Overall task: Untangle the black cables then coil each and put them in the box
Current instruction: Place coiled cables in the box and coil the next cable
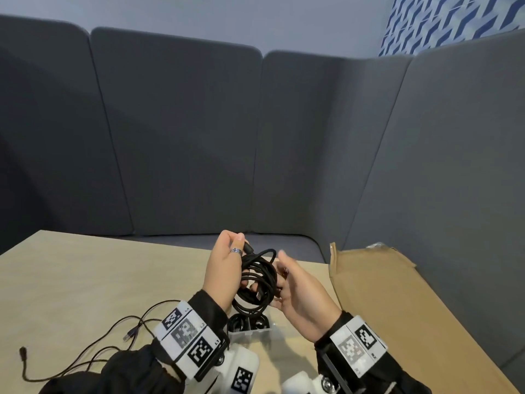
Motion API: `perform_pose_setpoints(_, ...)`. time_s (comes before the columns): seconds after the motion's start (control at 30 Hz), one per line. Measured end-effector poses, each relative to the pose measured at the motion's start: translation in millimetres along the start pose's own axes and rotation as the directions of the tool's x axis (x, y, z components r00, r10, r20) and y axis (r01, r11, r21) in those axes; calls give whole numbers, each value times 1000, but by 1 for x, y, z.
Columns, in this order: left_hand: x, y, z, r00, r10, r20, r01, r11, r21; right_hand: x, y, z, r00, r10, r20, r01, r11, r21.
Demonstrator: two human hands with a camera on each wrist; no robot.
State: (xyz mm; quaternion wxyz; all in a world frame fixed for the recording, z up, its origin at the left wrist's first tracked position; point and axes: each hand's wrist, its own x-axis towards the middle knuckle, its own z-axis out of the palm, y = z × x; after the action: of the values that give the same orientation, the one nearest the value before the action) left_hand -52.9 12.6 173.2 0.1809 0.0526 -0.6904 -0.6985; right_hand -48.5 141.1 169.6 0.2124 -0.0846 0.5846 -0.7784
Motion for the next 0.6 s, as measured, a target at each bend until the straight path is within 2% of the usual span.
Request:
perform_pose_setpoints(0.07, 2, -1, 1, 1000, 23, -18, -22, 999, 23, -2, -2, 3, 995, -29, 91, 41, 989, -140)
perform_pose_setpoints(0.17, 1, 0, 2, 992, 123, -29, -120, 989, 82, -1, -1, 3, 989, -100, 109, 136, 905, -403)
perform_pose_setpoints(0.2, 0, 2, 1, 985, 168, -26, -164, 979, 118, -1, -2, 3, 986, -136, 101, 169, 832, -529)
perform_pose_setpoints(0.27, -1, 5, -1, 964, 265, 0, -259, 942, 213, -1, -7, 1, 973, -220, 75, 188, 554, -811)
perform_pose_setpoints(0.3, -3, 7, -1, 954, 299, 16, -294, 923, 248, -2, -11, 1, 963, -264, 61, 177, 443, -879)
perform_pose_setpoints(0.33, -3, 6, -1, 948, 318, 22, -312, 911, 271, -3, -14, 2, 953, -300, 45, 168, 397, -902)
perform_pose_setpoints(0.43, -1, 5, 1, 954, 298, -40, -279, 926, 255, -6, -15, 7, 935, -353, -29, 111, 370, -922)
perform_pose_setpoints(0.5, 5, 4, -2, 950, 294, -101, -260, 929, 264, -7, -9, 7, 930, -367, -36, 51, 226, -973)
perform_pose_setpoints(0.57, 17, 1, -13, 949, 261, -176, -210, 942, 262, -7, -1, 2, 925, -380, 14, 46, 76, -996)
perform_pose_setpoints(0.6, 24, -2, -19, 951, 220, -215, -167, 956, 240, -6, 2, -1, 929, -368, 40, 68, 62, -996)
